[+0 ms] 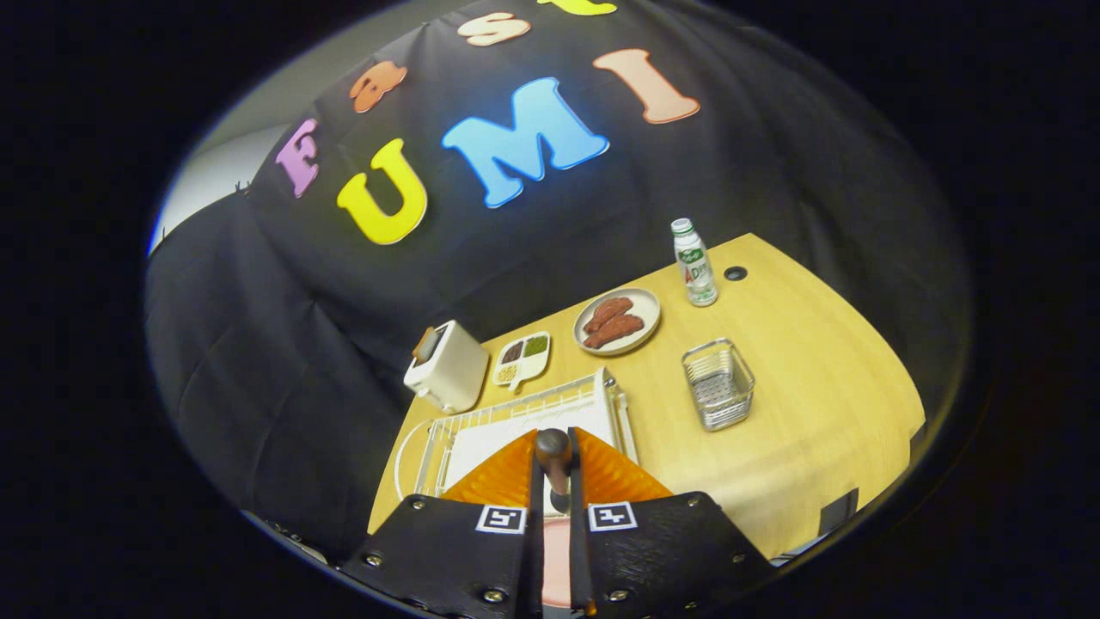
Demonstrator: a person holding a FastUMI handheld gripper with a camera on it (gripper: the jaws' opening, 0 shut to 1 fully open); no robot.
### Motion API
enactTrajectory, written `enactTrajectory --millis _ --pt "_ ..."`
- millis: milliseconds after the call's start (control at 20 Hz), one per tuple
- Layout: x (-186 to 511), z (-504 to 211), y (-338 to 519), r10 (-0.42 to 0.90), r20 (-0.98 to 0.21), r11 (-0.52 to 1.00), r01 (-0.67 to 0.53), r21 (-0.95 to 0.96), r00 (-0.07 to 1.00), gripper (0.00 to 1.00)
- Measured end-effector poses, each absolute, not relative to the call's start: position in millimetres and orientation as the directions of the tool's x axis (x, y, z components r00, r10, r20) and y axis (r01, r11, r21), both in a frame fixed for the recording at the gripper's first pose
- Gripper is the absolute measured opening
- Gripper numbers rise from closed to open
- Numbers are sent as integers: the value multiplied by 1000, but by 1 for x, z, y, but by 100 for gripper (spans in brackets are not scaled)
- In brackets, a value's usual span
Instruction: Take the plate from the dish rack, then take the spoon from the basket and place it into the plate.
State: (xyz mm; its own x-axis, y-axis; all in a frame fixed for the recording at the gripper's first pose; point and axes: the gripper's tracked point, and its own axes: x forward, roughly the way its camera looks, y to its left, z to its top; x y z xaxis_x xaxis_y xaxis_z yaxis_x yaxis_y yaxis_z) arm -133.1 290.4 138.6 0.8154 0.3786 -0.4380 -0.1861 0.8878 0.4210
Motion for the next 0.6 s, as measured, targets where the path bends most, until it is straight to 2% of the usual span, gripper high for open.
enactTrajectory --millis 250,600 --pt "-172 86 345 415 -504 900 -262 348 757 12" --pt "-191 25 375 388 -560 921 -328 209 732 12"
